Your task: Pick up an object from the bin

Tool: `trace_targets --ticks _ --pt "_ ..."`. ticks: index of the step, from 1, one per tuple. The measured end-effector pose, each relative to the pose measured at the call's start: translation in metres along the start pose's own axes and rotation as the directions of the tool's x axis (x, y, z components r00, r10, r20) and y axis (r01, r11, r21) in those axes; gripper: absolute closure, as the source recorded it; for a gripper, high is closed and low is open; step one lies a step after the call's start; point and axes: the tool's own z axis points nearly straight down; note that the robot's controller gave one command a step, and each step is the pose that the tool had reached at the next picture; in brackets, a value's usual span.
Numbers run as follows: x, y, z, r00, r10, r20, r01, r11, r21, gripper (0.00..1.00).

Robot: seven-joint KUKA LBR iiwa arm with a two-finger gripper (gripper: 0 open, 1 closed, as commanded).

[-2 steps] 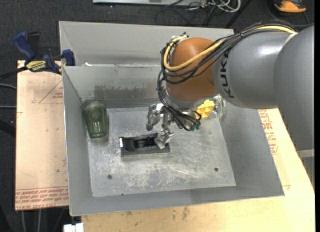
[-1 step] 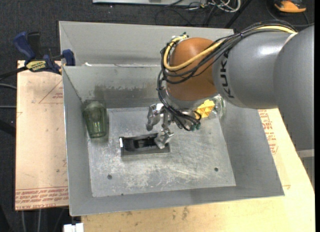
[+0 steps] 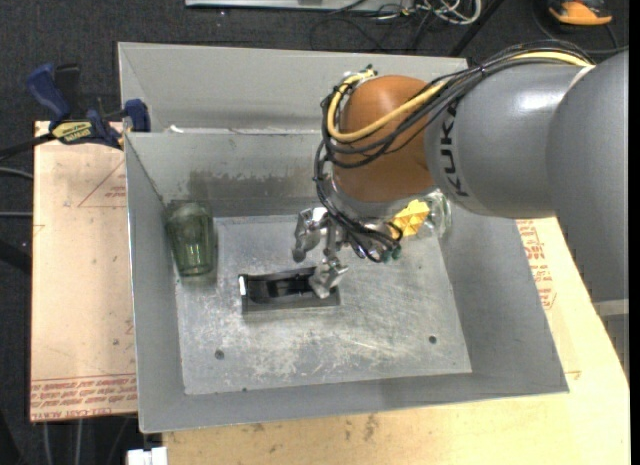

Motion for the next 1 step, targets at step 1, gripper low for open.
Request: trace_targets --ticks 1 --pt "0.0 -0.0001 0.0 1.0 0.0 0.0 0.0 1.0 0.0 1.0"
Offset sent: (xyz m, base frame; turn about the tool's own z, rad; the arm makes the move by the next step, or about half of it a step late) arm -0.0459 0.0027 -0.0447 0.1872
